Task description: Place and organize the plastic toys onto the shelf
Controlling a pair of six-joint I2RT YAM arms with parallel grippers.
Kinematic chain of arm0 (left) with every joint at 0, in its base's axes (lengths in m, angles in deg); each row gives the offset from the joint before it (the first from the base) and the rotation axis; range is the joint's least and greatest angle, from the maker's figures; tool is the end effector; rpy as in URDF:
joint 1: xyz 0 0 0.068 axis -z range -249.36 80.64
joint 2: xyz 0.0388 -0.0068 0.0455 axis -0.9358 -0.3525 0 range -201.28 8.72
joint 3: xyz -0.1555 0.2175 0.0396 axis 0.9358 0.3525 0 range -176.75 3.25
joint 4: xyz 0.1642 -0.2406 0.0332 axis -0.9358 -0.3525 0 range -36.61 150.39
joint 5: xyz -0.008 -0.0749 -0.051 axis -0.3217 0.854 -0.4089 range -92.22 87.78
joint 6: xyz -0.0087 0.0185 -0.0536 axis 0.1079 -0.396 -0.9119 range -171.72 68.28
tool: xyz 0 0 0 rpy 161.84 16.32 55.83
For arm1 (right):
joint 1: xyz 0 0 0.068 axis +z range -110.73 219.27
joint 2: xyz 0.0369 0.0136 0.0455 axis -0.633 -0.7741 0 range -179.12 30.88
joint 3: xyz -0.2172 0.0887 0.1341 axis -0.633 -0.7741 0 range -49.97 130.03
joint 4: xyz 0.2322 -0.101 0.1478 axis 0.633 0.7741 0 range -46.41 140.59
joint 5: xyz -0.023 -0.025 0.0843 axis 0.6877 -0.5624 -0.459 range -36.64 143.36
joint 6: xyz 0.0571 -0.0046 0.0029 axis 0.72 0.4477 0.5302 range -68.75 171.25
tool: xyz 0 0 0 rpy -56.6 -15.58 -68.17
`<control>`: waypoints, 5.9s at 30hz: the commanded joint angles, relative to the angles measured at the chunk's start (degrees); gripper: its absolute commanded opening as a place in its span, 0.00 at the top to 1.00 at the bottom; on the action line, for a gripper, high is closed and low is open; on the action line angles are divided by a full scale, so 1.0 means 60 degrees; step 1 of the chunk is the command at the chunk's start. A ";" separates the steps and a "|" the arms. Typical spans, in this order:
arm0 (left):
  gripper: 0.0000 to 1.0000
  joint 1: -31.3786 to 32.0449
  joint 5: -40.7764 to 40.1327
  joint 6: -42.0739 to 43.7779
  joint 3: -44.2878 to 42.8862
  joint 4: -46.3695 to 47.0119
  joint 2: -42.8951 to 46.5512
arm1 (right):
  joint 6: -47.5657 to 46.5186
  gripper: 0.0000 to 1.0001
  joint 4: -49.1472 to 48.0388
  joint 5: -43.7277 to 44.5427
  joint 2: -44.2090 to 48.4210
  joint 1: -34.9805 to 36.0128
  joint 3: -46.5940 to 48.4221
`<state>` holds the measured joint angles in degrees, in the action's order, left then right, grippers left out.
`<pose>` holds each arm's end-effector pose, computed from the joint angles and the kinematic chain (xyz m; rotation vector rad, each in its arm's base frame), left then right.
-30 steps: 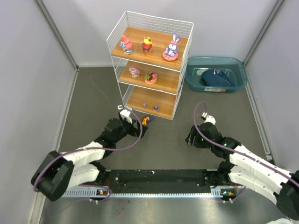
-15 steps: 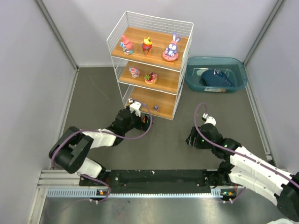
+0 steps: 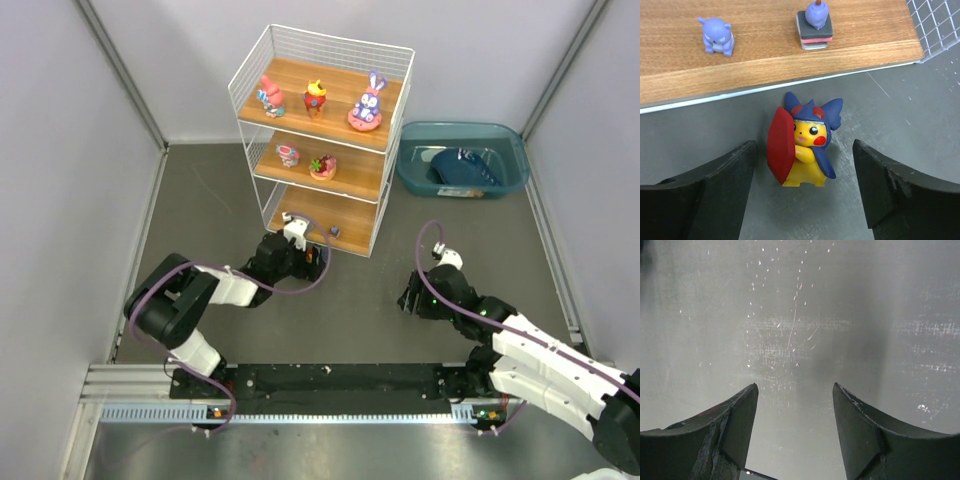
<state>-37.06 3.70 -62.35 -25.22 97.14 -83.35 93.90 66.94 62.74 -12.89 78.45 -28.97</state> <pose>0.2591 -0.1688 0.1002 0.4567 2.0350 -0.5691 0.1518 0.1151 0.1595 0.1531 2.4132 0.4876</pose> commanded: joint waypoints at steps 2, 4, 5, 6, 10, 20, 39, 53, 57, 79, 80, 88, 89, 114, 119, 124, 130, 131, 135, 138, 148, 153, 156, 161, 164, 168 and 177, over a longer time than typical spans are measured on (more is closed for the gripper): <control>0.25 0.0023 0.0025 -0.0176 -0.0075 0.0803 -0.0342 | -0.0078 0.38 -0.0245 0.0120 0.0088 -0.0114 -0.0013; 0.31 0.0009 0.0113 -0.0205 -0.0118 0.0818 -0.0387 | -0.0078 0.37 -0.0230 0.0105 0.0088 -0.0114 0.0002; 0.33 0.0008 0.0142 -0.0220 -0.0133 0.0818 -0.0460 | -0.0078 0.37 -0.0230 0.0120 0.0102 -0.0128 0.0002; 0.34 0.0008 0.0201 -0.0249 -0.0133 0.0818 -0.0460 | -0.0063 0.38 -0.0230 0.0105 0.0131 -0.0114 0.0002; 0.41 0.0023 0.0435 -0.0454 -0.0002 0.0803 -0.0431 | -0.0019 0.38 -0.0201 0.0120 0.0205 -0.0128 -0.0042; 0.53 0.0227 0.1430 -0.1215 0.1681 0.0804 0.1528 | 0.0025 0.38 -0.0157 0.0149 0.0234 -0.0128 -0.0086; 0.52 0.3889 0.1522 -0.2358 0.1375 -0.3563 0.3333 | 0.0142 0.38 -0.0245 0.0164 0.0395 -0.0114 -0.0364; 0.42 0.4344 0.1109 -0.2168 0.0819 -0.4645 0.2602 | 0.0127 0.37 -0.0230 0.0135 0.0629 -0.0128 -0.0496; 0.35 0.4373 0.1285 -0.1978 0.0308 -0.5216 0.2177 | 0.0157 0.37 -0.0172 0.0149 0.0790 -0.0114 -0.0555; 0.31 0.4945 -0.0134 -0.0996 -0.2432 -0.9801 0.1371 | 0.0186 0.37 -0.0025 0.0208 0.1055 -0.0128 -0.0599; 0.31 0.4959 -0.0324 -0.0982 -0.2505 -1.0005 0.1356 | 0.0186 0.37 -0.0011 0.0222 0.1055 -0.0114 -0.0599; 0.30 0.5194 -0.0707 -0.0836 -0.3223 -1.0358 0.0888 | 0.0157 0.37 -0.0011 0.0208 0.1055 -0.0114 -0.0569; 0.30 0.5194 -0.0736 -0.0821 -0.3296 -1.0388 0.0829 | 0.0157 0.37 -0.0011 0.0208 0.1055 -0.0114 -0.0569; 0.34 0.5238 -0.0751 -0.0747 -0.4206 -1.0652 0.0023 | 0.0098 0.37 0.0121 0.0208 0.1084 -0.0114 -0.0481; 0.39 0.5223 -0.0810 -0.0777 -0.4191 -1.0637 0.0038 | 0.0083 0.37 0.0121 0.0223 0.1098 -0.0114 -0.0481; 0.50 0.5223 -0.0752 -0.0820 -0.4220 -1.0594 0.0023 | 0.0069 0.37 0.0107 0.0208 0.1084 -0.0114 -0.0496; 0.58 0.5223 -0.0707 -0.0835 -0.4264 -1.0535 0.0023 | 0.0069 0.37 0.0107 0.0208 0.1084 -0.0128 -0.0496; 0.60 0.5238 -0.0722 -0.0835 -0.4279 -1.0549 0.0067 | 0.0083 0.37 0.0121 0.0208 0.1084 -0.0128 -0.0496; 0.74 0.5223 -0.0897 -0.1083 -0.4293 -1.0506 0.0388 | 0.0069 0.37 0.0107 0.0208 0.1084 -0.0128 -0.0496; 0.98 0.5238 -0.1673 -0.1274 -0.4074 -1.0010 0.1280 | 0.0069 0.37 0.0121 0.0208 0.1055 -0.0114 -0.0481; 1.00 0.5238 -0.2757 -0.1260 -0.2800 -0.8063 0.4825 | 0.0010 0.37 0.0121 0.0222 0.0908 -0.0114 -0.0408; 1.00 0.5238 -0.3649 -0.1012 -0.2258 -0.7065 0.6291 | -0.0033 0.37 0.0121 0.0237 0.0908 -0.0114 -0.0379; 1.00 0.5223 -0.4016 -0.0733 -0.2272 -0.6683 0.6717 | -0.0107 0.37 0.0092 0.0150 0.0995 -0.0128 -0.0262; 1.00 0.5238 -0.4282 -0.0718 -0.2082 -0.5440 0.7024 | -0.0927 0.35 -0.0683 -0.0802 0.2019 -0.0114 -0.0042; 1.00 0.5223 -0.4091 -0.0762 -0.2008 -0.5116 0.6938 | -0.1015 0.34 -0.0641 -0.0847 0.2957 -0.0128 0.0469; 1.00 0.5223 -0.3697 -0.0791 -0.1877 -0.4794 0.6820 | -0.1030 0.34 -0.0509 -0.1095 0.3004 -0.0114 0.1596; 1.00 0.5223 -0.4175 -0.0558 -0.1628 -0.3813 0.6908 | -0.1235 0.35 -0.0231 -0.1244 0.2474 -0.0099 0.3181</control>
<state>-5.87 -18.07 -67.22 -36.02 65.58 -42.57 88.24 65.35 54.50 0.73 78.45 -12.08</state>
